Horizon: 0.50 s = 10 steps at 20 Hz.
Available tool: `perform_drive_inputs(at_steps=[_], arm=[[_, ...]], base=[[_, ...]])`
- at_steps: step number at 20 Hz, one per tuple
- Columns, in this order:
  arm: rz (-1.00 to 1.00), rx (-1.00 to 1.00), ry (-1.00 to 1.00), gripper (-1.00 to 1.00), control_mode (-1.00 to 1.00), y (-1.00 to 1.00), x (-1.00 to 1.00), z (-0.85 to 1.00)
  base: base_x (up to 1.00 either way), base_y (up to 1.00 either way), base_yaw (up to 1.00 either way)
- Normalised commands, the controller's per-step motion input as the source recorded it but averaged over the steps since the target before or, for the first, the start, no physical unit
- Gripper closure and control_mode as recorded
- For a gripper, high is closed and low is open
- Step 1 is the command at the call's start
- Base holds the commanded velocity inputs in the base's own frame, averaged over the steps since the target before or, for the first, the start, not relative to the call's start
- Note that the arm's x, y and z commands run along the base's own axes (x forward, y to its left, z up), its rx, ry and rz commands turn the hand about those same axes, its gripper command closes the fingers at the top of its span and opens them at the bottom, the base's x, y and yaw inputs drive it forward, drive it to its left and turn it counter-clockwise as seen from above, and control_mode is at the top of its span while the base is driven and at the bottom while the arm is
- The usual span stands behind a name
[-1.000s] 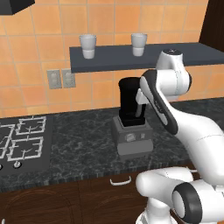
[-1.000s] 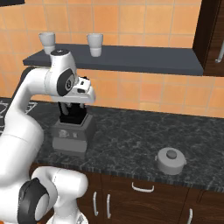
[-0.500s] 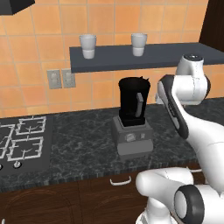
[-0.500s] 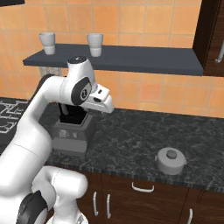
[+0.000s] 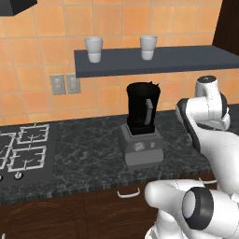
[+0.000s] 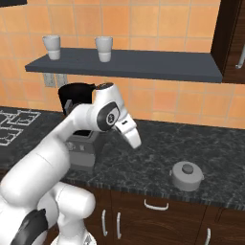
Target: Close the lid blender by securely placing the lid on top.
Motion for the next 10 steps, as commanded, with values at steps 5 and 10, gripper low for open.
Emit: perform_drive_inputs(at_steps=[5, 10], arm=[[-0.40, 0.08, 0.04, -1.00, -1.00, -1.00, 0.15, -0.37], [-0.05, 0.14, 0.02, -1.00, -1.00, -1.00, 0.14, -0.49]], base=[[0.00, 0.00, 0.00], [0.00, 0.00, 0.00]])
